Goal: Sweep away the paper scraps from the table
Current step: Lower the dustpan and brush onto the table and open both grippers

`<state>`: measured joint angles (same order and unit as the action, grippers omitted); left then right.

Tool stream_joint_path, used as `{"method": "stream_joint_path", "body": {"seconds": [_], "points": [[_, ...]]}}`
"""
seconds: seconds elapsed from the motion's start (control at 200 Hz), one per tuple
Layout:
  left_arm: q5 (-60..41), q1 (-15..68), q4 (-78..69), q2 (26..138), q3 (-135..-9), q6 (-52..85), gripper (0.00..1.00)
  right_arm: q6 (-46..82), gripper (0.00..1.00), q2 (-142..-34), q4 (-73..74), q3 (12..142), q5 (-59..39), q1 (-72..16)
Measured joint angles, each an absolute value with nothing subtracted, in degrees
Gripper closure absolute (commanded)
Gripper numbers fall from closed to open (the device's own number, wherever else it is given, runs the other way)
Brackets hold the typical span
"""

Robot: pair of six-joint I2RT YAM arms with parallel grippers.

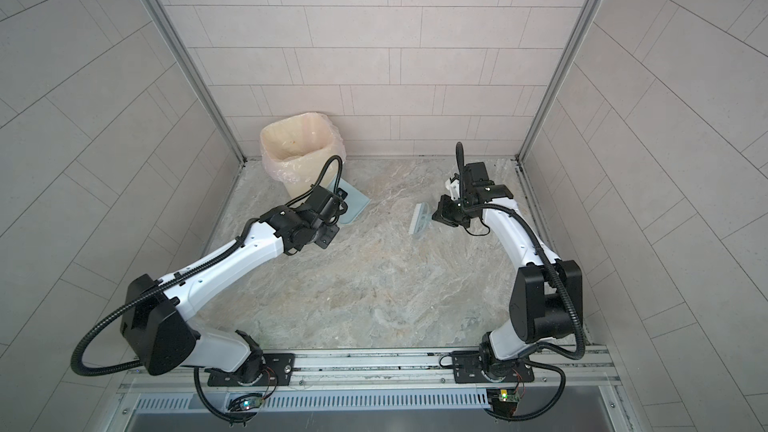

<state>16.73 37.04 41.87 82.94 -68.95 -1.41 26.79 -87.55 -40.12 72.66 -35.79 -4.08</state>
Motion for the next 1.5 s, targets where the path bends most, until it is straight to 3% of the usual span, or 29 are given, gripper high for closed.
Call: {"method": "stream_joint_path", "body": {"seconds": [0.666,0.796,1.111,1.286,1.321,1.501], "points": [[7.44,38.35,33.67,89.82,-62.92,5.17,1.0,38.5,1.0,-91.39,-21.32,58.28,-38.0,-1.91],[6.98,38.41,33.12,90.74,-62.3,5.78,1.0,39.05,0.82,-91.2,-20.03,56.18,-38.83,-0.75],[5.63,38.87,31.33,92.09,-61.65,7.05,1.0,38.17,0.64,-90.83,-21.47,52.01,-38.28,0.82],[4.73,39.18,30.17,93.01,-60.73,8.12,1.0,36.38,0.48,-90.83,-24.1,51.83,-36.64,1.19],[4.51,39.27,30.02,93.27,-60.62,8.23,1.0,36.01,0.41,-90.83,-24.8,51.86,-36.03,1.19],[3.68,39.64,28.88,95.29,-59.99,9.19,1.0,33.56,0.36,-90.83,-29.28,51.86,-32.16,1.21]]}}
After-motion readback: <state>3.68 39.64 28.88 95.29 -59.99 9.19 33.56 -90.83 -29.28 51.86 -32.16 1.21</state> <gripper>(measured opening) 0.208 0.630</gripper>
